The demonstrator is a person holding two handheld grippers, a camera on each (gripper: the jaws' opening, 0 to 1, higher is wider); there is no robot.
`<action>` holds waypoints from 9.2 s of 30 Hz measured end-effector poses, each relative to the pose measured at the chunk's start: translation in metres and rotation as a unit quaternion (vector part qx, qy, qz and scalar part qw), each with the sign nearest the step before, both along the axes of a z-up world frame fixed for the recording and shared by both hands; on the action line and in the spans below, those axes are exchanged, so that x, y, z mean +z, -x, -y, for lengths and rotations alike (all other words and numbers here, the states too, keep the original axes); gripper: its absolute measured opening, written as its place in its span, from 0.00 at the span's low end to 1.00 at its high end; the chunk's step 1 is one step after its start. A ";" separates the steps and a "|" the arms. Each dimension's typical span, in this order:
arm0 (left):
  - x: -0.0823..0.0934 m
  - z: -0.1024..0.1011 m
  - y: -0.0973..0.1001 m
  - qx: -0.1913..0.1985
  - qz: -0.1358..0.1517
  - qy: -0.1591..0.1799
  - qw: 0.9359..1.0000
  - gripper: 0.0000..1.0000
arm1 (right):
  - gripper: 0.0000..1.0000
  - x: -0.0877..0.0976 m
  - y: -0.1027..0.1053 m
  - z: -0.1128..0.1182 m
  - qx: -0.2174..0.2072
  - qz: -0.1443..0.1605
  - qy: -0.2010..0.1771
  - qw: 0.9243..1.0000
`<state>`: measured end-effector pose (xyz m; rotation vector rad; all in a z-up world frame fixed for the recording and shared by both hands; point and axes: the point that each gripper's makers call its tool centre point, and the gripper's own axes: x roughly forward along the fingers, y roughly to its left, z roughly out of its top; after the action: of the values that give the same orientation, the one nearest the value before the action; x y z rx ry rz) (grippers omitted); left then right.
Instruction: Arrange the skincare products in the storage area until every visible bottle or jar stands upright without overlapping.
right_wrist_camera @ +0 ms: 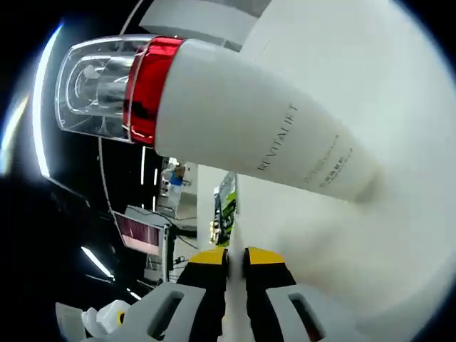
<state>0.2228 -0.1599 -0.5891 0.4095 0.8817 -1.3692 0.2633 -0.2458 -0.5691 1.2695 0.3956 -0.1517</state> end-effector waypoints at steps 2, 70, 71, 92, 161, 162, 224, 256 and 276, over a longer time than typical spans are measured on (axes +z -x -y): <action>0.000 0.000 0.001 -0.003 0.002 -0.003 1.000 0.28 | 0.00 0.004 -0.002 -0.002 0.008 0.007 0.008 1.000; 0.034 0.013 -0.029 0.039 0.064 0.084 0.994 0.35 | 0.02 0.104 -0.006 -0.094 0.304 0.257 0.343 0.851; 0.033 0.013 -0.031 0.044 0.068 0.083 0.993 0.35 | 0.02 0.105 -0.006 -0.094 0.302 0.257 0.347 0.850; 0.027 0.026 -0.012 -0.018 0.111 0.067 0.991 0.33 | 0.07 0.121 0.006 -0.075 0.403 0.181 0.424 0.790; 0.071 0.037 0.011 -0.147 0.187 0.169 0.956 0.19 | 0.03 0.094 0.056 -0.053 0.674 0.110 0.525 0.508; 0.070 0.037 0.008 -0.151 0.207 0.161 0.953 0.19 | 0.01 0.095 0.057 -0.056 0.677 0.112 0.522 0.507; 0.057 0.030 -0.032 -0.051 0.178 0.117 0.976 0.24 | 0.00 0.089 0.019 -0.051 0.756 -0.031 0.548 0.356; 0.046 0.026 -0.034 -0.054 0.178 0.093 0.978 0.10 | 0.00 0.077 0.018 -0.030 0.767 -0.075 0.536 0.345; 0.041 0.026 -0.032 -0.059 0.174 0.085 0.979 0.11 | 0.00 0.086 0.011 0.002 0.749 -0.102 0.548 0.358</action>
<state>0.2548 -0.1861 -0.5481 0.5555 0.4544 -1.4159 0.2518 -0.2479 -0.4834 -0.8298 1.2511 0.9188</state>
